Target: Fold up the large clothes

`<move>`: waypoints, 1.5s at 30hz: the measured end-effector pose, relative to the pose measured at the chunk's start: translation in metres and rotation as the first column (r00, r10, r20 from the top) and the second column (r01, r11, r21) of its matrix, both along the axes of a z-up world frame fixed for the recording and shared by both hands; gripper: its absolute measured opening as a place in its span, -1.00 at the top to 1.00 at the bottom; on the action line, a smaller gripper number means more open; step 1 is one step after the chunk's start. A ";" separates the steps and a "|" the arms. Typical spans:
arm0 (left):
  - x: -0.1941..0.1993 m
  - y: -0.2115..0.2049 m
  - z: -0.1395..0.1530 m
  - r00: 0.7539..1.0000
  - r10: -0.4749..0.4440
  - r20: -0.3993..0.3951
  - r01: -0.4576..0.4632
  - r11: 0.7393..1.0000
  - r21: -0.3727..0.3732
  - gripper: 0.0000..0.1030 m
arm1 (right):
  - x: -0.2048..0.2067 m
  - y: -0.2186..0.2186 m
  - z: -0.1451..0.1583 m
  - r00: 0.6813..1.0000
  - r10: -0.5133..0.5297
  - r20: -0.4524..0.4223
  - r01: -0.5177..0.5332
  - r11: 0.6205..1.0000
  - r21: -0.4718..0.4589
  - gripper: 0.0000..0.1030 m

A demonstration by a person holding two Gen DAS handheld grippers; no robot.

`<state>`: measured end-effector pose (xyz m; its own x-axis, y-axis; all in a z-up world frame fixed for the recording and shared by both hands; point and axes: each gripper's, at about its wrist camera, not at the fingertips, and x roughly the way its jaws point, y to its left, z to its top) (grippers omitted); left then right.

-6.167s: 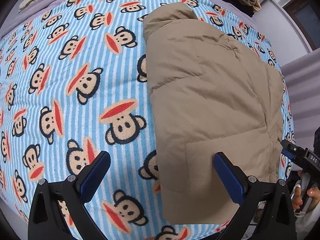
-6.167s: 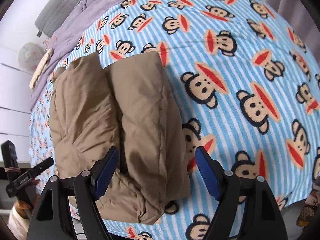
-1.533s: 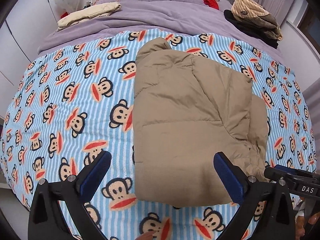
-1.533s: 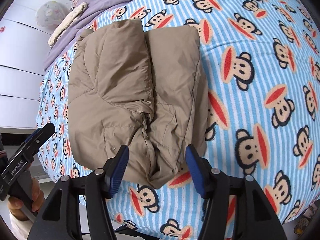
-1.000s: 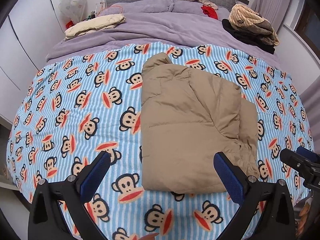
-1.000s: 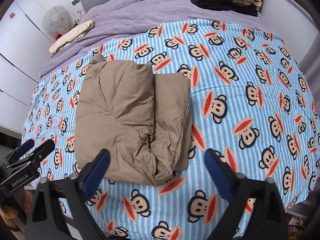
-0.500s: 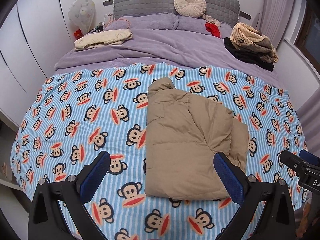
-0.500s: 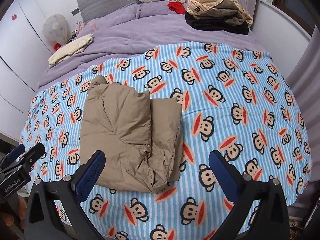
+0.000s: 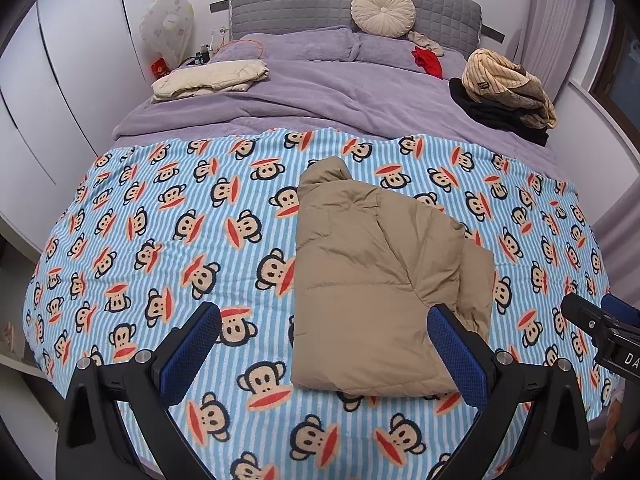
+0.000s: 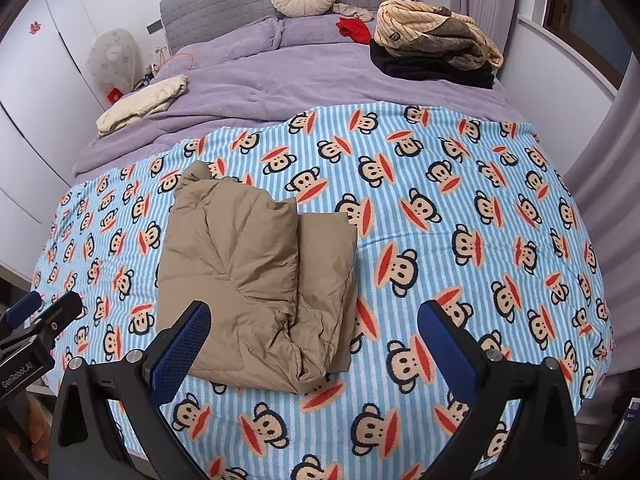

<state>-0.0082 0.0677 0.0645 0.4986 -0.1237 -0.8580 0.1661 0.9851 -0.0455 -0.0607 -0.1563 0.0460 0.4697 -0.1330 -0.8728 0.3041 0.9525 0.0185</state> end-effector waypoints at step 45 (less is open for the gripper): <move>0.004 0.001 -0.003 1.000 -0.003 -0.002 0.003 1.000 0.013 -1.00 | 0.003 0.000 0.000 1.000 0.004 0.002 -0.004 1.000 0.004 -0.99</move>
<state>-0.0045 0.0688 0.0618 0.4967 -0.1137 -0.8605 0.1689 0.9851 -0.0326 -0.0581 -0.1562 0.0459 0.4719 -0.1279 -0.8723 0.2998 0.9537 0.0224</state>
